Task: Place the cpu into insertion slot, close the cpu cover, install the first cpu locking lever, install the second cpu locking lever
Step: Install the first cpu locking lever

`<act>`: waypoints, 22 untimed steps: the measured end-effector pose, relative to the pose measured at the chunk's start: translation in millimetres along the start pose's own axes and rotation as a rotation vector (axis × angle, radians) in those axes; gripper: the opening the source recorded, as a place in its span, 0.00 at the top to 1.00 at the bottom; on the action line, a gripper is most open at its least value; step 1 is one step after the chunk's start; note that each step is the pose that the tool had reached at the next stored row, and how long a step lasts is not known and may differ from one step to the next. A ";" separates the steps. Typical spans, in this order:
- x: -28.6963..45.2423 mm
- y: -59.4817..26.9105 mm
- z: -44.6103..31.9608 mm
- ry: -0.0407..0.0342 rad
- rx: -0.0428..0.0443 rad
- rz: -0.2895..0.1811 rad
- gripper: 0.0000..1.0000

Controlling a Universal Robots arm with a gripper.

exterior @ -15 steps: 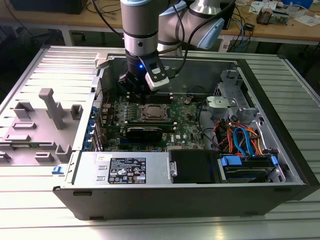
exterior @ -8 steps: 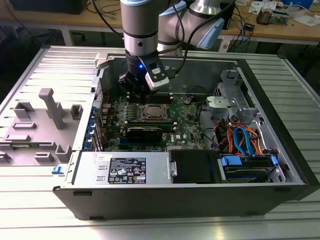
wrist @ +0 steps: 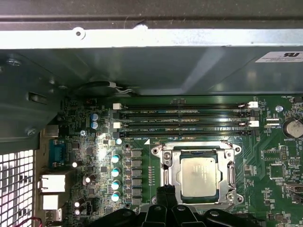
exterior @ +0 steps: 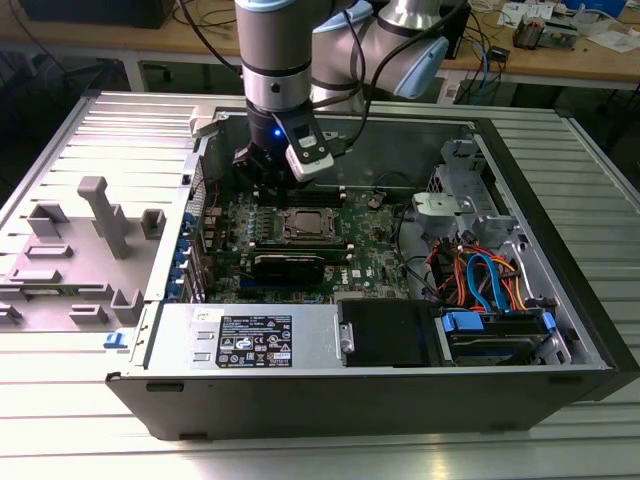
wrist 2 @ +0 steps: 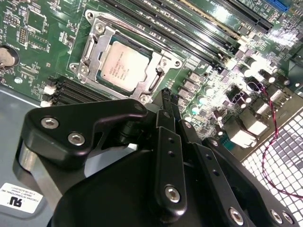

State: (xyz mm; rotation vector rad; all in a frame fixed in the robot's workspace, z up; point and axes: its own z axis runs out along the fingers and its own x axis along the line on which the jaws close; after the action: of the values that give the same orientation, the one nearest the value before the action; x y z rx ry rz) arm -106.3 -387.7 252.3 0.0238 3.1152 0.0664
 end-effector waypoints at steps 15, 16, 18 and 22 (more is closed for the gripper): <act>10.9 5.5 -0.1 0.0006 -0.0001 -0.008 0.89; 11.1 6.4 -0.1 0.0009 -0.0002 -0.014 0.89; 11.2 7.7 0.0 0.0016 -0.0007 -0.029 0.89; 11.5 14.1 -0.4 0.0023 -0.0010 -0.044 0.89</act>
State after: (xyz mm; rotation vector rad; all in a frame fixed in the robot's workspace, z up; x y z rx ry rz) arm -117.6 -373.5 253.0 -0.0446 3.1163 0.0671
